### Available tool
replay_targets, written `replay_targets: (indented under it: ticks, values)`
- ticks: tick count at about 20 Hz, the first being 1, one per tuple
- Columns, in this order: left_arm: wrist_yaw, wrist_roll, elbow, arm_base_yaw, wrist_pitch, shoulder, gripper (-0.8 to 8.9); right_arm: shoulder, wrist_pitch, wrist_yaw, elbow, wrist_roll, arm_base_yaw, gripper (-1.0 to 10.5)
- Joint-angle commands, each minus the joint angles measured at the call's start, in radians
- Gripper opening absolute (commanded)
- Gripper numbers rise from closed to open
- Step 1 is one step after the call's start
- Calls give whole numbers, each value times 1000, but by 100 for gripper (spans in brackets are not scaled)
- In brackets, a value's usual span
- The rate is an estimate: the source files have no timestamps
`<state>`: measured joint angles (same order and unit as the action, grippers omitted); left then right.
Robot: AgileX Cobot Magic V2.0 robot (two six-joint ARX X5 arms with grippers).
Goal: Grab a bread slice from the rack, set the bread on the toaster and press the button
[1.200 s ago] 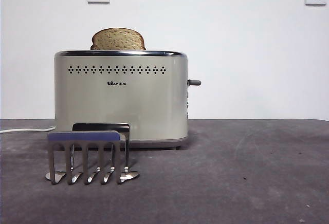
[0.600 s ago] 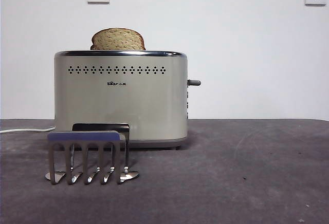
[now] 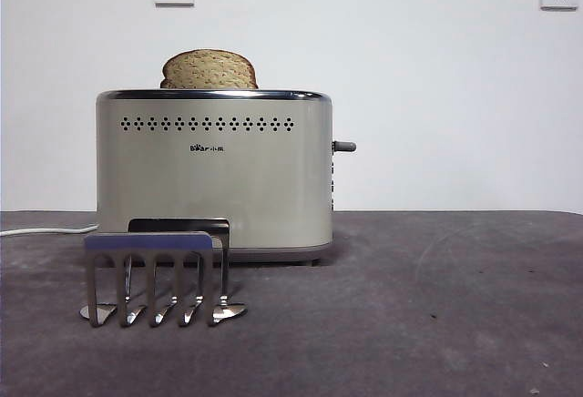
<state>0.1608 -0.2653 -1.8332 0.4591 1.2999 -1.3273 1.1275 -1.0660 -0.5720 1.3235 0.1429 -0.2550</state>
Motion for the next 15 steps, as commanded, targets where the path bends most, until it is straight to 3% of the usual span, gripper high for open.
replay_targets:
  ticks: [1,5,7,9,13,15]
  values:
    - [1,4,5,0,-1,0,-3,2,4,3,-7,5,-2,1]
    - [-15,3,5,-5,-27,0,-3,2,4,3,-7,5,-1,1]
    - [-34,-49,5,-19,-38,5,-3,2,4,3,-7,5,-1,1]
    - [-14,-81,6,-72,-172,27,-3,2,4,3,-7,5,-1,1]
    - [185,-79,9,-213,-492,107,-3,2,4,3,-7,5,-1,1]
    - [217,-77,18,-283,-579,152,-3,2,4,3,-7,5,-1,1]
